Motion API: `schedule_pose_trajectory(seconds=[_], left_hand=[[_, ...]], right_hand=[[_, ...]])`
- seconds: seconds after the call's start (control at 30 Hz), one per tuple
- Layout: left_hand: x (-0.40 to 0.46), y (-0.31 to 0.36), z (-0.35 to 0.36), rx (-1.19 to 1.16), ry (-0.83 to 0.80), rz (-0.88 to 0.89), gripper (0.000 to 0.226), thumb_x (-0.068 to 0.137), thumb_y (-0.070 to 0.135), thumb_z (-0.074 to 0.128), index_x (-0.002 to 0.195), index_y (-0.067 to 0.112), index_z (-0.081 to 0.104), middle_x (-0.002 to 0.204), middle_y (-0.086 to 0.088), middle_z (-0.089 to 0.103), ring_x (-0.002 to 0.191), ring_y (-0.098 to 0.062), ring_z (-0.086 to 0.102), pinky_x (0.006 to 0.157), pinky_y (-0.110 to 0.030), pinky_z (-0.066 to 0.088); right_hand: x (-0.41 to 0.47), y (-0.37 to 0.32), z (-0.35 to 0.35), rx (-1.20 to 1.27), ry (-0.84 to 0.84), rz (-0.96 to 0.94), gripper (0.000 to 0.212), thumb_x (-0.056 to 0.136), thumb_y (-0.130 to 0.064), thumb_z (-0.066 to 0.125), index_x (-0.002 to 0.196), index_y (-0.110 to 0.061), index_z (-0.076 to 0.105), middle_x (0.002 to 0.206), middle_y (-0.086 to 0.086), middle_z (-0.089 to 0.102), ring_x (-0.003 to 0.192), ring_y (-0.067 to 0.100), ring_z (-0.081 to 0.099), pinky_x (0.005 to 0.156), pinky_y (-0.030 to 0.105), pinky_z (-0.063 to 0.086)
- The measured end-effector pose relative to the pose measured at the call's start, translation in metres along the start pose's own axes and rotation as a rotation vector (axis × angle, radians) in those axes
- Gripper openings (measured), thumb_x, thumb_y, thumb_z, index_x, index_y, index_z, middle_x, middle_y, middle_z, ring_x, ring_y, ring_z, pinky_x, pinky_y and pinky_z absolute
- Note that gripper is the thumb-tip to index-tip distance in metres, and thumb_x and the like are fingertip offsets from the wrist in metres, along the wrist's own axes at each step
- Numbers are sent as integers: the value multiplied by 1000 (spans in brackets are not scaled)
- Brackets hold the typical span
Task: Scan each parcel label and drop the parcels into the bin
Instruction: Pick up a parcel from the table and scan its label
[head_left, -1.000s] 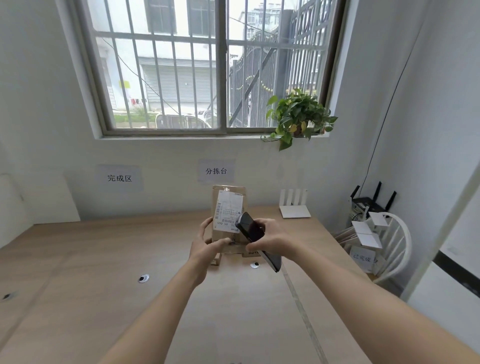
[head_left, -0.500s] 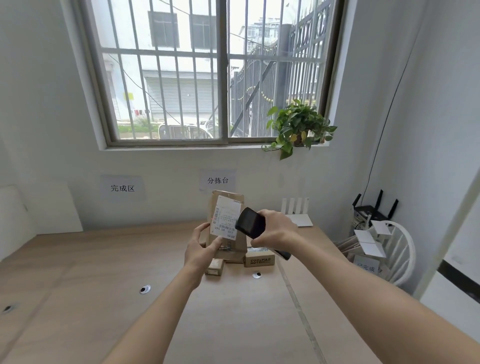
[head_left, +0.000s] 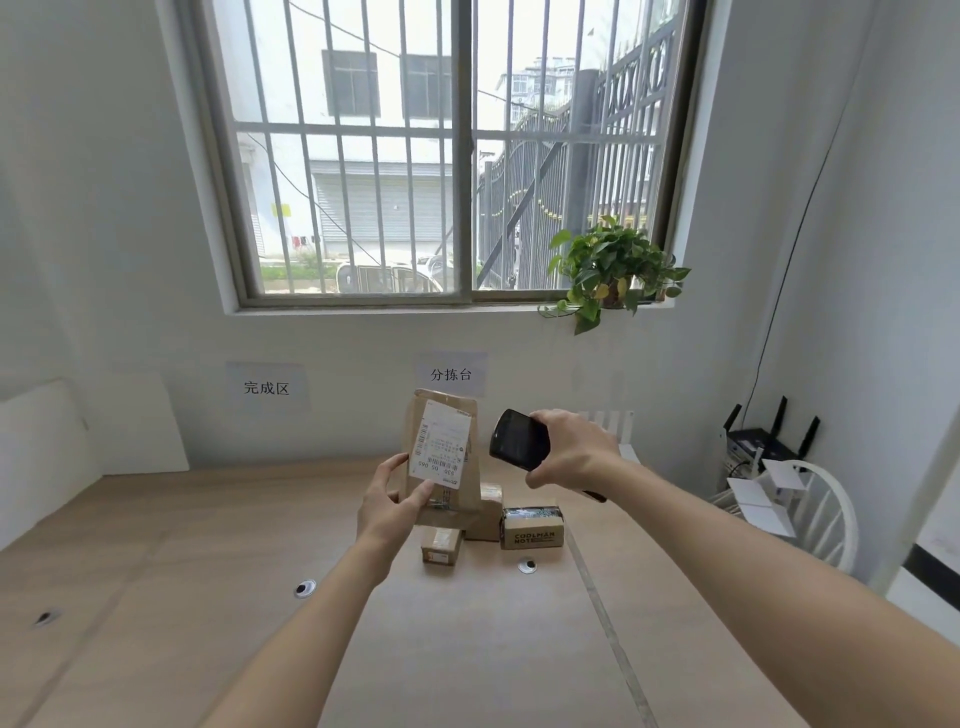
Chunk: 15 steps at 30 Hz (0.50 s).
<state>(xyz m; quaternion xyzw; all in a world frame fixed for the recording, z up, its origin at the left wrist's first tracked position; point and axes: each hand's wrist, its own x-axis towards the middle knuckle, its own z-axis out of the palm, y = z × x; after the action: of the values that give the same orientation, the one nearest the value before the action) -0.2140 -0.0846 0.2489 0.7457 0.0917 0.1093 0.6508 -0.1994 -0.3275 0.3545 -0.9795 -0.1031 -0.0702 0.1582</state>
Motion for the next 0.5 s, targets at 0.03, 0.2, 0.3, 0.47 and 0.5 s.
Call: schedule_pose_trajectory(seconds=[0.03, 0.2, 0.3, 0.47, 0.5], left_hand=[[0, 0, -1, 3, 5, 0, 51, 85, 32, 76, 124, 51, 50, 95, -4, 72, 93, -13, 66, 90, -38, 53], [-1, 2, -4, 12, 23, 1, 52, 85, 32, 76, 127, 50, 50, 95, -3, 72, 95, -13, 66, 92, -39, 53], [-2, 2, -6, 13, 36, 2, 53, 84, 32, 76, 128, 48, 52, 94, -2, 73, 95, -13, 66, 93, -40, 53], [-8, 4, -9, 17, 55, 11, 51, 84, 31, 76, 125, 50, 52, 94, -2, 72, 96, -12, 66, 90, -36, 52], [-10, 4, -10, 20, 58, 15, 51, 85, 31, 76, 126, 49, 52, 95, -2, 72, 95, -12, 66, 87, -35, 52]], right_hand=[[1, 0, 0, 0, -2, -6, 67, 69, -34, 85, 129, -32, 57, 111, -7, 64, 100, 18, 61, 73, 30, 46], [1, -5, 0, -12, -4, -27, 66, 67, -36, 86, 126, -32, 58, 107, -7, 64, 98, 17, 62, 75, 31, 53], [1, -8, -1, -32, 1, -39, 65, 66, -37, 86, 124, -31, 58, 106, -6, 64, 97, 18, 62, 71, 30, 50], [0, -7, -5, -19, -1, -56, 64, 69, -33, 86, 126, -29, 57, 109, -5, 63, 96, 17, 59, 68, 28, 41], [-1, -6, -6, -17, -4, -63, 64, 70, -33, 86, 127, -29, 57, 109, -5, 63, 95, 17, 58, 68, 28, 40]])
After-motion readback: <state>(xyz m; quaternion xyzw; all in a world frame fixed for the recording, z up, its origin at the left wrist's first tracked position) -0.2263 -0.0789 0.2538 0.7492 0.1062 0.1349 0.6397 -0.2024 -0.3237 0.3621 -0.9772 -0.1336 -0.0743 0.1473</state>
